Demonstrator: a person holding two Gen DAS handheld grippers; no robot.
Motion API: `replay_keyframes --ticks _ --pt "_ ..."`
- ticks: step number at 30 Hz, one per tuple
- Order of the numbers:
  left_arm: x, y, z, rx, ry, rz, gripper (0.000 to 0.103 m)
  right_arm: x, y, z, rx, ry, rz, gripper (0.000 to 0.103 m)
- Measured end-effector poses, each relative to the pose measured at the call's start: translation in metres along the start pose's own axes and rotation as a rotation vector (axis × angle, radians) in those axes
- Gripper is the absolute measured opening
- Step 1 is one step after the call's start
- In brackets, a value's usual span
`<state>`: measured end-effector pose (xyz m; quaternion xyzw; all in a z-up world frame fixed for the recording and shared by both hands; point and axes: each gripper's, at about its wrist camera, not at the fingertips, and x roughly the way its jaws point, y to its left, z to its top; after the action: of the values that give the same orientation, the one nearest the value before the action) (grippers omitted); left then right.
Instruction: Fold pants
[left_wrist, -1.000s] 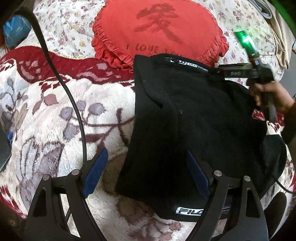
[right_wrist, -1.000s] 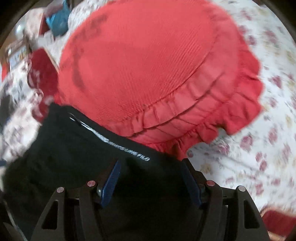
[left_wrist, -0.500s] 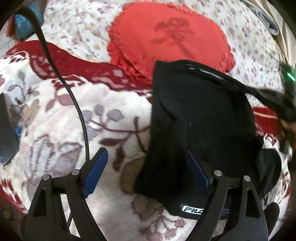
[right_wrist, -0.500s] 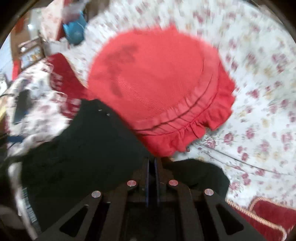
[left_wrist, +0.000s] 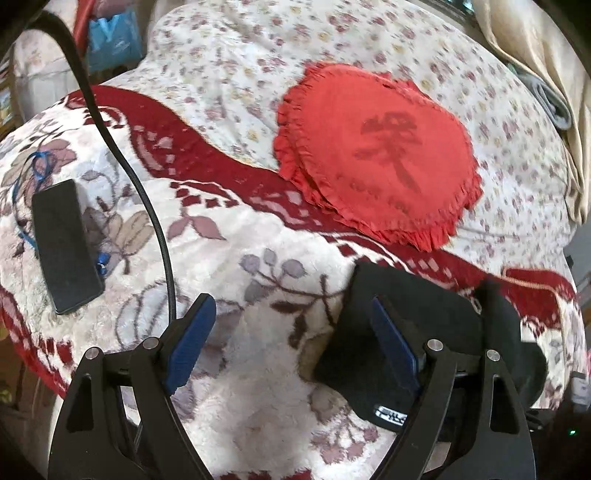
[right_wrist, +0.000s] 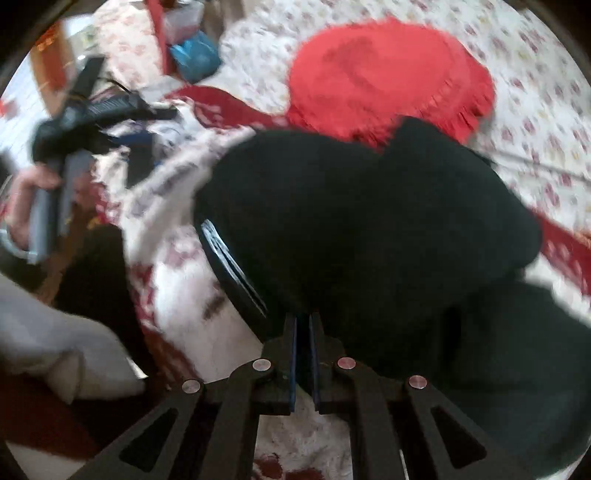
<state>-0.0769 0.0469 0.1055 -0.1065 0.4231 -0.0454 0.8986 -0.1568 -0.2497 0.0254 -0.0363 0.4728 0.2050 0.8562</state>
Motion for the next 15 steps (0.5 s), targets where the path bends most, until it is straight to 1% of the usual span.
replay_keyframes --ticks 1,2,3,4,5,6,7,9,11,13,14,15 --pt "0.001 -0.008 -0.004 0.025 0.009 -0.010 0.085 0.000 -0.003 0.001 0.001 -0.005 -0.003 0.011" --pt "0.003 -0.015 -0.007 0.047 0.013 -0.020 0.085 -0.007 -0.003 0.003 0.004 -0.015 -0.006 0.023" --pt "0.007 -0.022 -0.009 0.065 0.018 -0.026 0.085 -0.019 -0.003 0.006 0.006 -0.042 0.007 0.041" --pt "0.010 -0.030 -0.013 0.091 0.026 -0.031 0.085 -0.033 -0.005 0.011 0.013 -0.080 0.026 0.048" --pt "0.016 -0.040 -0.019 0.122 0.041 -0.036 0.085 -0.045 -0.007 0.017 0.023 -0.111 0.033 0.051" --pt "0.020 -0.045 -0.022 0.141 0.052 -0.043 0.085 -0.059 -0.011 0.024 0.041 -0.148 0.027 0.051" --pt "0.026 -0.053 -0.027 0.162 0.066 -0.051 0.085 -0.068 -0.017 0.034 0.064 -0.171 0.000 0.051" --pt "0.039 -0.066 -0.034 0.194 0.099 -0.062 0.085 -0.074 -0.036 0.052 0.129 -0.184 -0.077 0.051" --pt "0.046 -0.074 -0.040 0.214 0.120 -0.065 0.085 -0.066 -0.055 0.076 0.187 -0.178 -0.149 0.051" --pt "0.054 -0.081 -0.046 0.228 0.134 -0.061 0.085 -0.046 -0.065 0.102 0.200 -0.141 -0.192 0.052" --pt "0.057 -0.082 -0.048 0.233 0.143 -0.058 0.085 -0.036 -0.066 0.114 0.197 -0.125 -0.202 0.054" --pt "0.061 -0.083 -0.051 0.235 0.155 -0.057 0.085 -0.017 -0.066 0.129 0.193 -0.090 -0.207 0.060"
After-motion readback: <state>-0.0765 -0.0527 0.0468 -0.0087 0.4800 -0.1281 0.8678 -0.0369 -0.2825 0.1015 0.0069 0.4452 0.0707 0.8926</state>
